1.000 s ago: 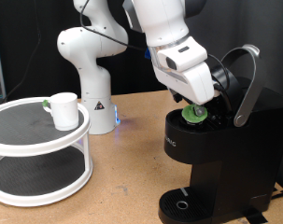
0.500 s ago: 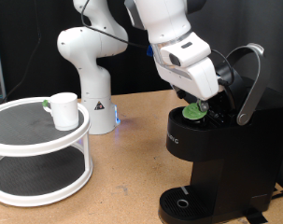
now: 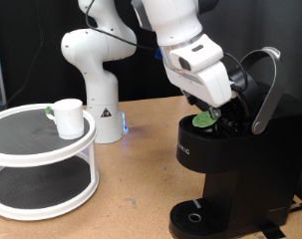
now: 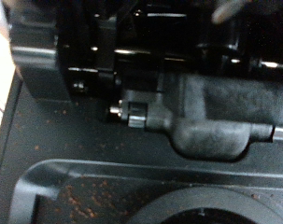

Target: Make a cup of coffee with the keurig machine

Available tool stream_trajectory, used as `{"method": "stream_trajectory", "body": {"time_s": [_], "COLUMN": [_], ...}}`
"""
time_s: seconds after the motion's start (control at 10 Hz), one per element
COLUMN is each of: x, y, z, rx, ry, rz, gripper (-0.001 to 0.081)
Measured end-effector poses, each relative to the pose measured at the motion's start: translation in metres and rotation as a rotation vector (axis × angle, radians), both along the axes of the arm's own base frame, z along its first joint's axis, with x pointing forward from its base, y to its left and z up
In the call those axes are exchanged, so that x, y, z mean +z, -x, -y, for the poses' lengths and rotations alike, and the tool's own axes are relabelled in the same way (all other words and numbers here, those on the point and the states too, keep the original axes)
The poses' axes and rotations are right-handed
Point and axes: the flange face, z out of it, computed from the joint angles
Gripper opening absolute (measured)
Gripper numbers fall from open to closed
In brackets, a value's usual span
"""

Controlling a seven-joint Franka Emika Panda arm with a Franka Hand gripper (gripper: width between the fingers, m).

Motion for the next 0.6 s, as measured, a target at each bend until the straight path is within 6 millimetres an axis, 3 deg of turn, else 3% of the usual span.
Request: {"method": "stream_trajectory", "body": {"time_s": [0.6], "x": [-0.015], "y": [0.002], "z": [0.017], "rx": [-0.008], "ry": [0.063], "rz": [-0.042], "gripper": [0.0808]}}
